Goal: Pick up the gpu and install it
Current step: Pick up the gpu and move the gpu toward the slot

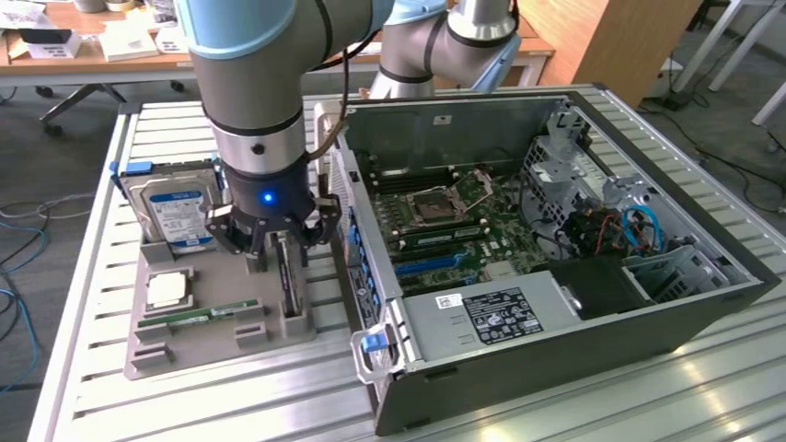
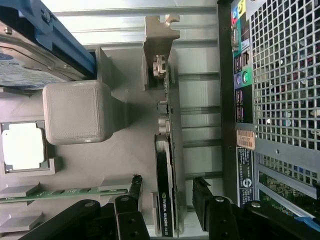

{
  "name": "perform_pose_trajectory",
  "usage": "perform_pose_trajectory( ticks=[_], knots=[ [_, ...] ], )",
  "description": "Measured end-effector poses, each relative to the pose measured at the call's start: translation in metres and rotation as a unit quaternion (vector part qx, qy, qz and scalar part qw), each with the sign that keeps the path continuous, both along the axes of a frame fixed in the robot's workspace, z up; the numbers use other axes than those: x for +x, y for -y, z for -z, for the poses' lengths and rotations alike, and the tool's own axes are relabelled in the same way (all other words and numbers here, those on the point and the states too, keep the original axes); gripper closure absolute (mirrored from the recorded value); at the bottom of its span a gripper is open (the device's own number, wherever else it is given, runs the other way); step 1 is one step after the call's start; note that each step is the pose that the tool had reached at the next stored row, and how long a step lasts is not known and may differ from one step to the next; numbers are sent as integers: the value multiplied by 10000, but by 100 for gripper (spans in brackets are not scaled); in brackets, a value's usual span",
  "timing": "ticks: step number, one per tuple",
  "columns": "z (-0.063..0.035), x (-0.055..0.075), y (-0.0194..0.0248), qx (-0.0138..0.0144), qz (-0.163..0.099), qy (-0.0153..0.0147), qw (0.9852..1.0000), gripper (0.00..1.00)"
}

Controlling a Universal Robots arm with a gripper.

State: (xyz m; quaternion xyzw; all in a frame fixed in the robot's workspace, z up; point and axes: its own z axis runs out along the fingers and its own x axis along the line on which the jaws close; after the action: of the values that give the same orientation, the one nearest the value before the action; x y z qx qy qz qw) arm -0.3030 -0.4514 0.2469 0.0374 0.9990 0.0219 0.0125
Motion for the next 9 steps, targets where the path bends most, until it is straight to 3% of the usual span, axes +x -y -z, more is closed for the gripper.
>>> perform_pose_trajectory(
  ticks=[9],
  knots=[
    [90,1,-2,0,-18,0,10000,47]
  ],
)
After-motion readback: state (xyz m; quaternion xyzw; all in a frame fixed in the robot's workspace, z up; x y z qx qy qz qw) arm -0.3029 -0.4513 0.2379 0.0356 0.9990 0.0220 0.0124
